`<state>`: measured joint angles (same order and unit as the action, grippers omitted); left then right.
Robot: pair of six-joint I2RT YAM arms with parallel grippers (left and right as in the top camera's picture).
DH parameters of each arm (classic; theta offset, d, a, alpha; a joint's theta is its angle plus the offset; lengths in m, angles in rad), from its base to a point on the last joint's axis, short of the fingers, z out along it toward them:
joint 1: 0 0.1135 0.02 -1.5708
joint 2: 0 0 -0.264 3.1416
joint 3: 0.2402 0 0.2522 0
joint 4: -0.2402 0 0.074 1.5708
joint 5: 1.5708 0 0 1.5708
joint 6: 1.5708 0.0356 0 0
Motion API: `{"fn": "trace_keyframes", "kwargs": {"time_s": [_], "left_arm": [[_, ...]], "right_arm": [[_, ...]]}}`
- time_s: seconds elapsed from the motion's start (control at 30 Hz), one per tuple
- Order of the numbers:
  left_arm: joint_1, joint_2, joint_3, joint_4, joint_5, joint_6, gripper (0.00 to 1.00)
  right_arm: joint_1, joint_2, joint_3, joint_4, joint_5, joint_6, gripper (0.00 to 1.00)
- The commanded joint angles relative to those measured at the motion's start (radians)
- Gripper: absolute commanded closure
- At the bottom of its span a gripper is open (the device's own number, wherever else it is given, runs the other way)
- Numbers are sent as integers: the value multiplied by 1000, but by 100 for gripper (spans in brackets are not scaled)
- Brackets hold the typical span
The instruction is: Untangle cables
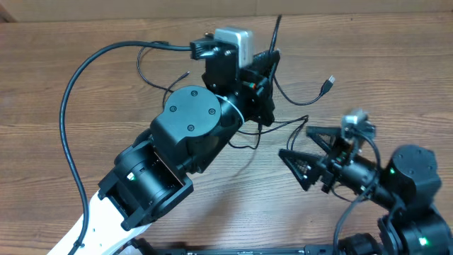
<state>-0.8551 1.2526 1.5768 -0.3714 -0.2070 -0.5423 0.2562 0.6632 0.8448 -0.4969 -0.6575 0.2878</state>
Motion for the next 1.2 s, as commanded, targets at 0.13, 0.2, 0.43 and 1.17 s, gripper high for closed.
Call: {"fn": "trace_keyframes", "kwargs": {"time_s": [0.13,0.2,0.43,1.17], "left_arm": [[6,-25,3,10,-85,-275,96],[6,-26,3,10,-85,-277,96],[7,-48,3,-83,-107,-304,96],[208,9,-5,-590,225,64,96]], "right_arm": [[201,257,-14,252,111,-39,0],[229,334,-14,328,151,-39,0],[237,523,-14,578,151,-24,67],[11,275,-12,478,-320,2,96]]}}
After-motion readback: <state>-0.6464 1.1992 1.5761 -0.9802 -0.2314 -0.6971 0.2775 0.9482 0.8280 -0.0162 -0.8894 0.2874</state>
